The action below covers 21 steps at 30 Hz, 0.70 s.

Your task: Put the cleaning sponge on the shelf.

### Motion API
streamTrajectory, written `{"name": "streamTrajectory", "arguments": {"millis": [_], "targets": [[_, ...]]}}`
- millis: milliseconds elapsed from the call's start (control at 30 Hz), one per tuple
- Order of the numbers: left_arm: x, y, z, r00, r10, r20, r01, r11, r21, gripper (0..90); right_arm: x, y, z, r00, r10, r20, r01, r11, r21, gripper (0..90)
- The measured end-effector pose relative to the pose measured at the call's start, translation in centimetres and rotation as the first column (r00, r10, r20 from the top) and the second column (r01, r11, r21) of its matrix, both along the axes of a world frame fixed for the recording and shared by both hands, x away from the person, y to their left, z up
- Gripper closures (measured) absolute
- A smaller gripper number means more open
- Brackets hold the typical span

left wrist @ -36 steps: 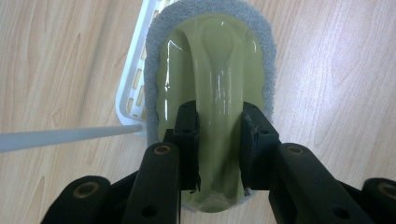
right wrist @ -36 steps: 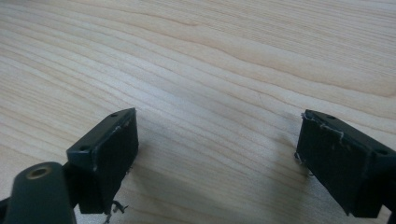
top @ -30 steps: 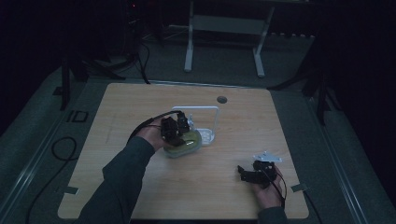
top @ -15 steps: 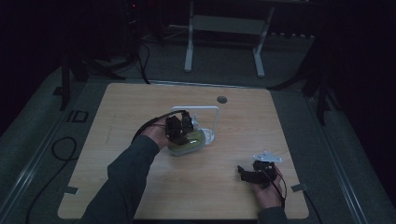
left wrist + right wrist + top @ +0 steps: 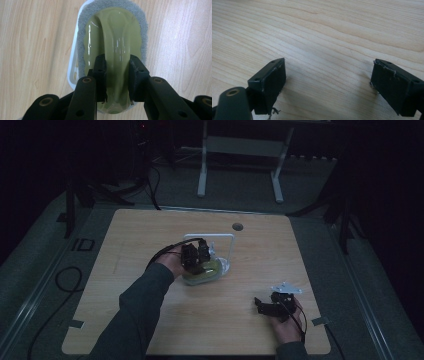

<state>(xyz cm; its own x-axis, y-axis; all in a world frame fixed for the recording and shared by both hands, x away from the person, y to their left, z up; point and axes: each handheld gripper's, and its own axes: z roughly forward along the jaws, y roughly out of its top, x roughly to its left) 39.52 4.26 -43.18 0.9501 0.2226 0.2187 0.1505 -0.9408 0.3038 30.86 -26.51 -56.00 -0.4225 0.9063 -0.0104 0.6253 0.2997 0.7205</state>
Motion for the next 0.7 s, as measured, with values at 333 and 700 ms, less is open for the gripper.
{"name": "streamTrajectory", "arguments": {"millis": [333, 700], "targets": [[0.4, -0.4, 0.6, 0.999, -0.037, 0.026, 0.037, 0.9993, 0.0, 71.7, 0.0, 0.0, 0.0, 1.0, 0.001, 0.0, -0.001, 1.0, 0.0, 12.4], [1.1, -0.1, 0.4, 0.9969, -0.065, 0.045, 0.065, 0.9979, 0.0, 71.7, 0.0, 0.0, 0.0, 1.0, 0.0, -0.001, 0.0, 1.0, 0.0, 12.4]]}}
